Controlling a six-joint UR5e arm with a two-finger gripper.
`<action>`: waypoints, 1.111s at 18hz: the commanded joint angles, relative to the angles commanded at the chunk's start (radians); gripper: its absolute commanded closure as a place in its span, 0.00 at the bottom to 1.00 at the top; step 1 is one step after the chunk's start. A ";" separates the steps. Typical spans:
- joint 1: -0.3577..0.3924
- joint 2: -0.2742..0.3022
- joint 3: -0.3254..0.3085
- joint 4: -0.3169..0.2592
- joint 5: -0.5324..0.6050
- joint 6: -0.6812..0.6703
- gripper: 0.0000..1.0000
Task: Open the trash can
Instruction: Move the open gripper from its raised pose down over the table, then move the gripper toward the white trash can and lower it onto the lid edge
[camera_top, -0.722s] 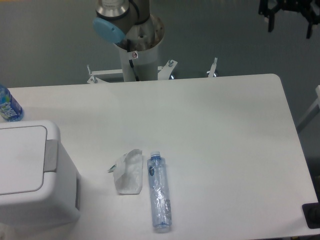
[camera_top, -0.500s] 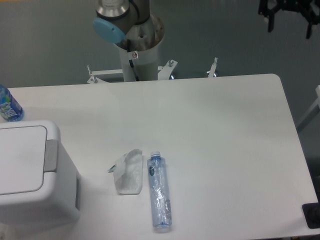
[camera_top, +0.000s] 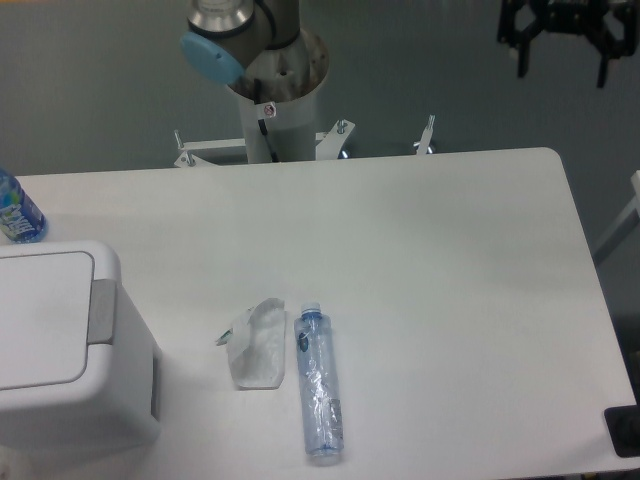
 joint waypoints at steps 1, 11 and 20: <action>-0.052 -0.003 -0.012 0.023 0.029 -0.075 0.00; -0.330 -0.077 -0.005 0.158 0.034 -0.762 0.00; -0.533 -0.210 0.090 0.198 -0.016 -1.131 0.00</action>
